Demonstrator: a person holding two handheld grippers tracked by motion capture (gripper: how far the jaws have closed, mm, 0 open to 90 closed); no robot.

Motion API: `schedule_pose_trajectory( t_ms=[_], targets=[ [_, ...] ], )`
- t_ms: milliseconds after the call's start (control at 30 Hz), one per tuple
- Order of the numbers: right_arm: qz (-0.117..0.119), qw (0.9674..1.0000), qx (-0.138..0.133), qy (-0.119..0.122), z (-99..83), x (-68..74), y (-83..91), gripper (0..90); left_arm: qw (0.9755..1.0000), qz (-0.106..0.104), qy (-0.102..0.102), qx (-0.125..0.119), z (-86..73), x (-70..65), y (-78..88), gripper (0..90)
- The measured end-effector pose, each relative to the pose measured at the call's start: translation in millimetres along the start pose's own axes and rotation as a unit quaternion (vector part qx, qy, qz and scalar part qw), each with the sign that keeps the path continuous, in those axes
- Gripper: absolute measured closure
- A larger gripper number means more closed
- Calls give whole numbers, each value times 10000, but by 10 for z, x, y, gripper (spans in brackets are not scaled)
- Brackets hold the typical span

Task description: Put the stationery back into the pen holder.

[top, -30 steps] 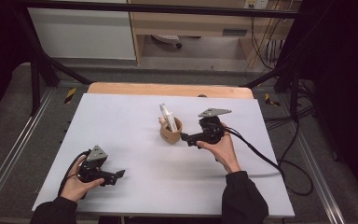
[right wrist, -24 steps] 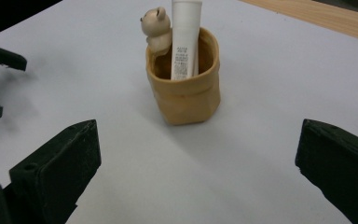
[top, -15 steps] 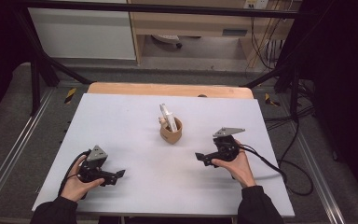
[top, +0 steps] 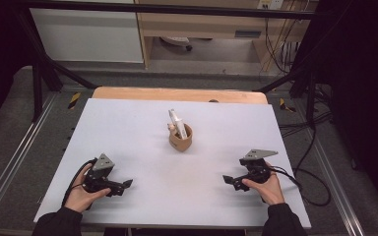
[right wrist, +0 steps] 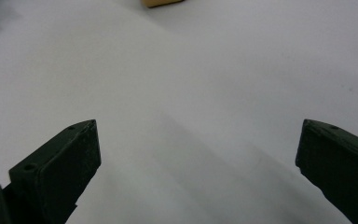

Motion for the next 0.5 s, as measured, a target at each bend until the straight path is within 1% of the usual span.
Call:
schedule_pose_trajectory(
  t_ms=[167, 233, 333, 400, 500],
  targets=[
    [-114, 9999, 81, -5, -123, -56, 64, 7, 10000, -13, -18, -16, 3, -6, 4, 39],
    [-105, 9999, 97, -19, -152, -60, 101, 7, 10000, -17, -27, -20, 2, -7, 4, 39],
    [-136, 9999, 83, -4, -181, -78, 136, 7, 10000, -25, -42, -4, -2, -10, -3, 39],
    [-150, 9998, 111, -50, -189, -88, 150, 7, 10000, -39, -47, 3, -3, -15, -7, 39],
    [-156, 9998, 117, -30, -192, -100, 155, 7, 10000, -40, -49, 6, -4, -15, -10, 40]
  ],
)
Point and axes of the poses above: each handheld gripper's, and its own axes: y roughly backward along the jaws, z roughly out of its top, x roughly to its left, the point moved 4 cm from there along -y, roughly forward along the jaws, and after that the axes turned 11 degrees about -x, right-handed, at the moved point
